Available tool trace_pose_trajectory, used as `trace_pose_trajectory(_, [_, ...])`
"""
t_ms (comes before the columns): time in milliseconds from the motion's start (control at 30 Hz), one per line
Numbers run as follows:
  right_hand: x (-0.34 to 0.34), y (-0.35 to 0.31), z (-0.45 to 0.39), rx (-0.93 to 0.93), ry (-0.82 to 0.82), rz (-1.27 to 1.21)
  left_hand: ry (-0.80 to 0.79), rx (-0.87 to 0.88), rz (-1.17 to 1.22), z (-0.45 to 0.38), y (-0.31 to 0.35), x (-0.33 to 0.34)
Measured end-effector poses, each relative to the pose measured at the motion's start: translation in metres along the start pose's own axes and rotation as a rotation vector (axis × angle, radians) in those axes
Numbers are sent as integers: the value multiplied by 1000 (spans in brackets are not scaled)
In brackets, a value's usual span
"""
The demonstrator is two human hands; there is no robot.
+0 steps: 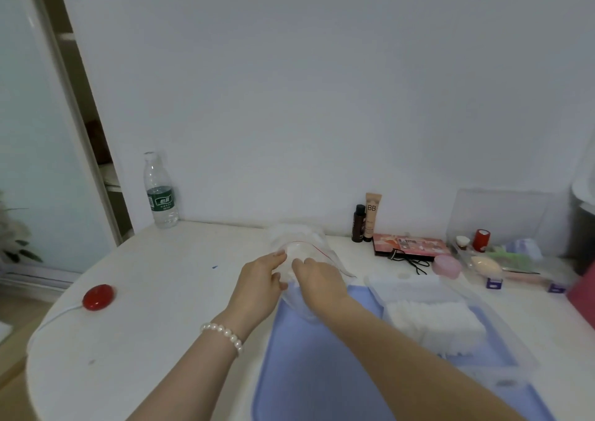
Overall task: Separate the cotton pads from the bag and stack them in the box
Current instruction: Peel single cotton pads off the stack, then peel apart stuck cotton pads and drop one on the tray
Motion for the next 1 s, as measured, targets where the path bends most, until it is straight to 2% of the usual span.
trace_pose_trajectory(67, [-6,3,13,19,15,21,-14,9,-14,3,3,2])
trace_pose_trajectory(133, [-25,7,28,-27,141,-3,-44,27,-18,6,5,4])
trace_pose_trajectory(200, [-41,14,49,17,167,-139,-85,48,-45,10,6,8])
trace_pose_trajectory(267, [-55,28,70,235,141,-443,-125,47,-60,15,6,13])
trace_pose_trajectory(367, [-67,46,87,621,250,-1005,-154,38,-61,21,7,10])
trace_pose_trajectory(433, [-68,53,93,795,215,-1259,-87,26,-138,26,9,3])
trace_pose_trajectory(500, [-70,57,97,899,176,-1418,84,17,-195,33,14,-10])
trace_pose_trajectory(567, [-70,59,99,976,157,-1567,297,53,-146,43,25,-24])
trace_pose_trajectory(633, [-69,60,101,1039,155,-1666,393,88,-17,48,35,-28])
trace_pose_trajectory(700, [-69,61,101,1074,128,-1734,306,54,204,48,41,-20])
trace_pose_trajectory(767, [-70,60,103,1079,89,-1770,95,-61,432,48,47,-3])
trace_pose_trajectory(900, [-74,61,105,1048,28,-1822,-161,-214,635,55,58,24])
trace_pose_trajectory(1000, [-77,61,103,940,-18,-1795,-325,-333,792,64,70,38])
Point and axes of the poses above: each hand's wrist, its own z-axis away from the middle knuckle, its own x-axis out of the palm, y = z × x, the point moved 5 cm from there along -z, towards the middle knuckle, and after that the axes turned 13 degrees about y, right-handed, at the moved point
